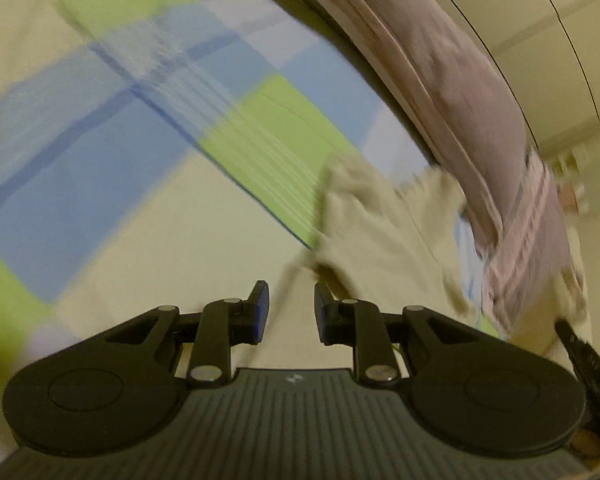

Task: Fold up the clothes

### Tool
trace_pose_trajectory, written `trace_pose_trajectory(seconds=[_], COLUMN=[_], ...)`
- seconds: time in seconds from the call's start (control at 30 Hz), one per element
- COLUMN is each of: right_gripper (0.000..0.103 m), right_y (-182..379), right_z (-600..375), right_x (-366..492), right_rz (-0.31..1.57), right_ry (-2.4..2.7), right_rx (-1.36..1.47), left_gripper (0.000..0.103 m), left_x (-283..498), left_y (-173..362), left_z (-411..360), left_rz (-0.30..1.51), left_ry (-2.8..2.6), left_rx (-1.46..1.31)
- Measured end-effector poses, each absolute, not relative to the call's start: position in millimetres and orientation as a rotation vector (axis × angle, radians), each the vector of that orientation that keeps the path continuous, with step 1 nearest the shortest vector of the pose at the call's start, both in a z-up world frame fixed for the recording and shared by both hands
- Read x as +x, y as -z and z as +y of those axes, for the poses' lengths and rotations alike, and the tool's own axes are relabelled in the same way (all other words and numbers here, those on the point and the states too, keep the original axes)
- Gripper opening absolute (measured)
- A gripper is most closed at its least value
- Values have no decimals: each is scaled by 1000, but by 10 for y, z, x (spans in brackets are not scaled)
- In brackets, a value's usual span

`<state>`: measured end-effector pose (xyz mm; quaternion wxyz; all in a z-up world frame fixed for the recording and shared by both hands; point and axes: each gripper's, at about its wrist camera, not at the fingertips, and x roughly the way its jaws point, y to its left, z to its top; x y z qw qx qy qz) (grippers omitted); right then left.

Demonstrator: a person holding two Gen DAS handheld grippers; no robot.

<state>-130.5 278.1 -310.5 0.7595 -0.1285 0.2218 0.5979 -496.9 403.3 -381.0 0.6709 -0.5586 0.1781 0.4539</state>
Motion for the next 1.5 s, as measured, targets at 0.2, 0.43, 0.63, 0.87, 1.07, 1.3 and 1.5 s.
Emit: trace_pose_trajectory(seconds=[0.2,0.43,0.63,0.87,1.07,1.3,1.5], right_gripper=[8,56,56,56,6,6,6], right_y=[3691,4086,4155,4254,4399,4546,4495], right_z=[3372,2943,2462,2237,2468,2267,2340], right_x=[-3110,-3144,-2139,-1176,-774,-676,-615], right_rz=[631,662,750,642,532,567,580], right_ry=[-1692,-1704,-1396,-1092,-1105,-1149,-1167], right_rx=[-638,-820,-835,-810,-804,-930,-973], left_gripper=[19,31,41,3,3,4,19], left_x=[-5691,-5714,-5270,-4890,-4635,-4719,-4695], left_y=[3860,4104,4387,4377,3517,3957,4290], left_z=[4073,4113,4175,4365,4505,4728,4718], left_rz=[336,306,300,322,222,505,475], left_ry=[-1156,-1065,-955,-934,-838,-1013,-1105], left_rx=[-1308,-1417,-1486,-1370,-965,-937,-1084])
